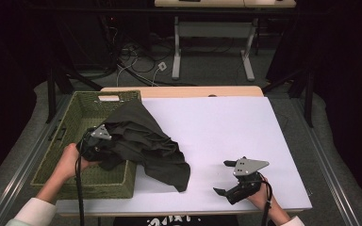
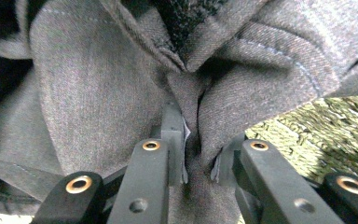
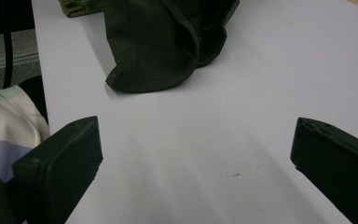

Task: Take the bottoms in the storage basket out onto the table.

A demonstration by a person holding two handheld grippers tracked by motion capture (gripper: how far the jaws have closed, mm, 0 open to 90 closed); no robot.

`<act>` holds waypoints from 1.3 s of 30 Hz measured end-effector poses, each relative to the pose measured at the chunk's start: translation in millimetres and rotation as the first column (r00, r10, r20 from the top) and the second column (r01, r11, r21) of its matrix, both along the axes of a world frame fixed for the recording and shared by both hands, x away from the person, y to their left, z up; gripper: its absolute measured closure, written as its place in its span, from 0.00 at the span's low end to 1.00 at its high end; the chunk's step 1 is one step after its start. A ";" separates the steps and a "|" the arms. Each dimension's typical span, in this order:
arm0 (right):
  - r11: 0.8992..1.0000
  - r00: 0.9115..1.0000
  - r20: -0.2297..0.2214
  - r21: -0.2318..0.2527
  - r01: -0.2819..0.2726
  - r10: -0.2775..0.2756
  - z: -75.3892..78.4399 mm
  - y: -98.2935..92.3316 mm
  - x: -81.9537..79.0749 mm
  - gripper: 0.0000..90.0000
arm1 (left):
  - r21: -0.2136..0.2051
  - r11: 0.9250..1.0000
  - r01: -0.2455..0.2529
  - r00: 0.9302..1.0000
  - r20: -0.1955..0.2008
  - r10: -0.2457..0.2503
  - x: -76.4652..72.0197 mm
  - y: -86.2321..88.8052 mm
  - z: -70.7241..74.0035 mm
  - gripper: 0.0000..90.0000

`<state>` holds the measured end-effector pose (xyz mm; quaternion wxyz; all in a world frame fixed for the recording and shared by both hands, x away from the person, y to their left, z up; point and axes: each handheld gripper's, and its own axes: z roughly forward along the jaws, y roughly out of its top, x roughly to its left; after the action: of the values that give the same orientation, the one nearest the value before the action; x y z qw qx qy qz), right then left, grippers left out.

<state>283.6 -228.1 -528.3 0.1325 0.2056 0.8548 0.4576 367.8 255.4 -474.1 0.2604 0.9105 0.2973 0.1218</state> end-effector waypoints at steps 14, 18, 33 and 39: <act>1.000 1.000 0.000 -0.003 0.014 -0.014 -0.5 -0.5 1.4 0.02 | -0.071 0.996 -0.047 0.988 0.142 0.056 -3.8 -0.4 22.2 0.88; 1.000 1.000 0.000 -0.003 0.013 -0.013 -0.2 -0.4 0.9 0.02 | -0.072 0.997 -0.042 0.991 0.123 0.051 -0.8 -1.1 28.2 0.88; 1.000 1.000 0.000 -0.002 0.016 -0.016 -0.5 -1.4 1.5 0.02 | -0.126 0.992 -0.001 0.983 0.181 0.024 0.9 -16.0 62.6 0.88; 1.000 1.000 -0.003 -0.002 0.016 -0.016 -0.6 -1.3 1.5 0.02 | -0.111 0.994 0.004 0.985 0.173 0.016 3.3 -24.9 72.5 0.88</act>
<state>285.1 -229.3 -528.9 0.1351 0.2131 0.8538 0.4554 371.1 230.5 -401.6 0.3352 0.8796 0.2825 0.1847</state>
